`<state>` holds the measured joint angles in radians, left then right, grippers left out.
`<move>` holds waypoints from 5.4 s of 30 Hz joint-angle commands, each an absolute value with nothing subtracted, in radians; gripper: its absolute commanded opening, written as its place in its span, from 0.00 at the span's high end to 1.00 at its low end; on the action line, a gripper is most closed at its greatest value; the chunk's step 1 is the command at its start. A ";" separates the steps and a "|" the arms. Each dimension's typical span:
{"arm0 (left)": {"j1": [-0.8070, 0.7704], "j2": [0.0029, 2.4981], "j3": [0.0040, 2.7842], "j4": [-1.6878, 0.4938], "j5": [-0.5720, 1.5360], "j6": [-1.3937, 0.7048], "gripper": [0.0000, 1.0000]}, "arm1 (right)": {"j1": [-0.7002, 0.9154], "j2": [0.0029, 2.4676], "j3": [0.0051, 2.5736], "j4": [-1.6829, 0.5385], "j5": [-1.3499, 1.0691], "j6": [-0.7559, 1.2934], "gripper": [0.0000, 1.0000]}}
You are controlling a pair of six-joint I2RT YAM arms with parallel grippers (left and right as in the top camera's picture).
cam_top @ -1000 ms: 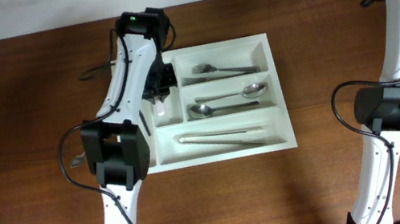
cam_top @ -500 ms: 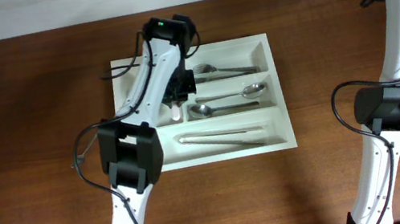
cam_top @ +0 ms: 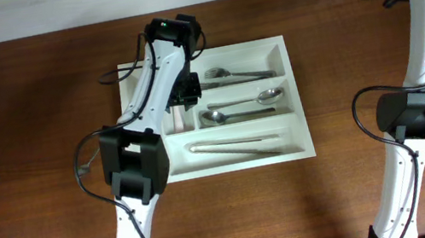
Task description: Pack container
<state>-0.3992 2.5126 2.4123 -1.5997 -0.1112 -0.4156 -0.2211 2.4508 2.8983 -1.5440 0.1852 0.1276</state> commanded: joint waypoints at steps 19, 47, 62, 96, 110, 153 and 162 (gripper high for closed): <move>-0.002 2.486 2.817 -1.688 -0.199 -0.342 0.59 | -0.217 2.447 2.893 -1.544 0.187 0.133 0.01; 0.099 2.018 1.782 -1.375 -0.299 -0.237 0.65 | -0.217 2.447 2.893 -1.544 0.187 0.133 0.01; 0.173 2.002 1.442 -1.231 -0.119 -0.107 0.37 | -0.217 2.447 2.893 -1.544 0.187 0.133 0.01; 0.335 1.961 1.394 -1.024 0.017 -0.232 0.47 | -0.217 2.447 2.893 -1.544 0.187 0.133 0.01; 0.411 1.961 1.394 -1.007 0.017 -0.246 0.47 | -0.217 2.447 2.893 -1.544 0.187 0.133 0.01; 0.430 1.961 1.259 -0.860 0.076 -0.238 0.89 | -0.217 2.447 2.893 -1.544 0.187 0.133 0.01; 0.430 1.961 1.263 -0.819 0.111 -0.158 0.74 | -0.217 2.447 2.893 -1.544 0.187 0.133 0.01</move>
